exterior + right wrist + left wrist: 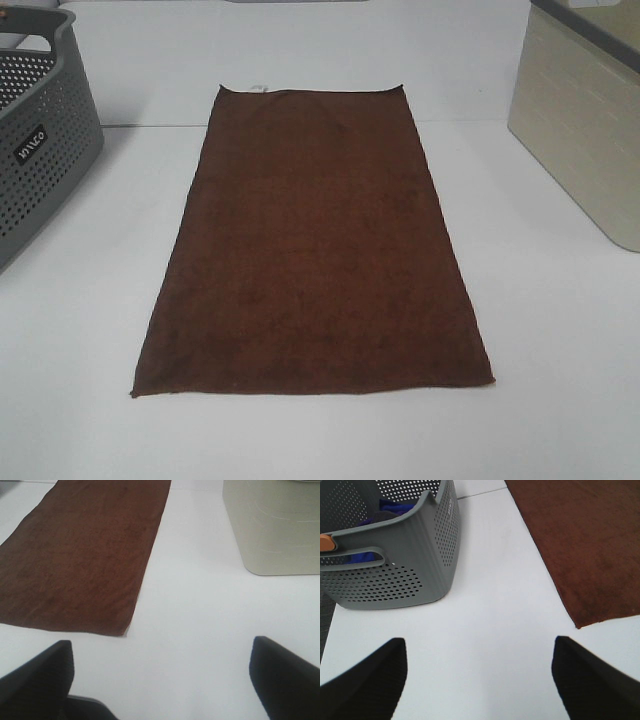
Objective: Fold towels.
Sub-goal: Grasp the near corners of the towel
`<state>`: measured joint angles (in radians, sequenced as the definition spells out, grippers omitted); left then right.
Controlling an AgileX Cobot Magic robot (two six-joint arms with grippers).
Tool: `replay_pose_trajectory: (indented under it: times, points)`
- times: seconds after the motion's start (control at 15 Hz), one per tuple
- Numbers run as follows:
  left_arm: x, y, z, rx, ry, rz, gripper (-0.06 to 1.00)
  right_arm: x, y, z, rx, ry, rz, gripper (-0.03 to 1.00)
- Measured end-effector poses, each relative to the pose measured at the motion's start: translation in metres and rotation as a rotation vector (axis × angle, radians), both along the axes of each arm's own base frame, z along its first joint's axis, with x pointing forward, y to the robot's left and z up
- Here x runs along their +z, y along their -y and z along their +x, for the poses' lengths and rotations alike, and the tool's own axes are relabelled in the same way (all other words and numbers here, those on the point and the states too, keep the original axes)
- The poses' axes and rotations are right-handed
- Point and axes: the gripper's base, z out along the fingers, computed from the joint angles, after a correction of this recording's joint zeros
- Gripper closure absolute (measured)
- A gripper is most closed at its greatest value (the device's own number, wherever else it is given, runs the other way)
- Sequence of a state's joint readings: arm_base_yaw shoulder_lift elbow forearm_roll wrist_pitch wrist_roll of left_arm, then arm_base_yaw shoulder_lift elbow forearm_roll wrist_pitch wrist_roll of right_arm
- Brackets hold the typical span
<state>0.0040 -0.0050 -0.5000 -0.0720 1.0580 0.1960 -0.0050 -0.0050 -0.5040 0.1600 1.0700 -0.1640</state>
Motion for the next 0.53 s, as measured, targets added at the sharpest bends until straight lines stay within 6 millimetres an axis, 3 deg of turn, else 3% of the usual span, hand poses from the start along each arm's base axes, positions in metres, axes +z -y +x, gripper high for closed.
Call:
replay_pose_trajectory:
  times: [0.33,0.53]
  points:
    - [0.001,0.000,0.011,0.025,-0.064,-0.047,0.19,0.004,0.000,0.011,-0.019,-0.040,0.026,0.08]
    - [0.007,0.002,0.033,0.070,-0.126,-0.165,0.19,0.012,0.000,0.029,-0.060,-0.112,0.078,0.08]
